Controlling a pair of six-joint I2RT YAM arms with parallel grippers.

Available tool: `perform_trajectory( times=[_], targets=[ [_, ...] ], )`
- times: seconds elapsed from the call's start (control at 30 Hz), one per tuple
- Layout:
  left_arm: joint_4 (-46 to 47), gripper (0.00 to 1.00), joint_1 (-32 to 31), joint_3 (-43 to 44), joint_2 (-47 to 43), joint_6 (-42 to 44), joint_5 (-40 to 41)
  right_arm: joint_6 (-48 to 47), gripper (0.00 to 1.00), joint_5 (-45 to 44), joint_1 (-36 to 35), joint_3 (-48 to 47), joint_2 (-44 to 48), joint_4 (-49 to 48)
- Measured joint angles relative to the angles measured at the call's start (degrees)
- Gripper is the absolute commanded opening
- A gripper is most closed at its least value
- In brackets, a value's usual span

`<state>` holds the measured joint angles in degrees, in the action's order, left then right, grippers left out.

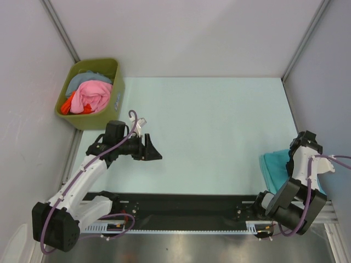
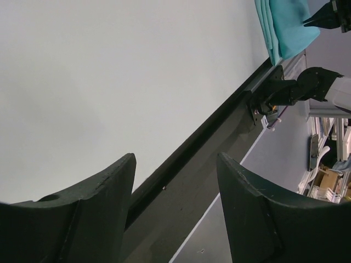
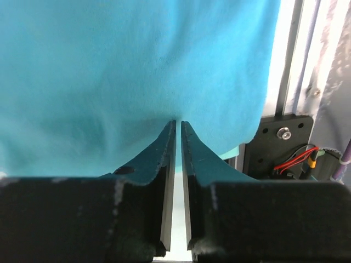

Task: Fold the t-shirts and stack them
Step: Neatly place the folded tshirt to the corner

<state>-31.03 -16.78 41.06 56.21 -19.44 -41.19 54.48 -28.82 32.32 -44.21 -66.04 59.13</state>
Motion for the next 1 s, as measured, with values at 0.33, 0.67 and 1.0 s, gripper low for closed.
perform_trajectory(
  times=[0.33, 0.67, 1.0],
  targets=[
    [0.0, 0.66, 0.2, 0.0, -0.1, -0.6, 0.0, 6.8, 0.0, -3.2, -0.8, 6.6, -4.2, -4.5],
    [-0.8, 0.66, 0.7, 0.0, -1.0, -0.6, 0.6, 11.4, 0.07, -5.4, -6.2, 7.0, -7.4, -2.9],
    [0.7, 0.66, 0.8, 0.0, -1.0, -1.6, 0.5, 3.3, 0.09, -7.2, 0.5, -5.6, -7.7, -2.4]
  ],
)
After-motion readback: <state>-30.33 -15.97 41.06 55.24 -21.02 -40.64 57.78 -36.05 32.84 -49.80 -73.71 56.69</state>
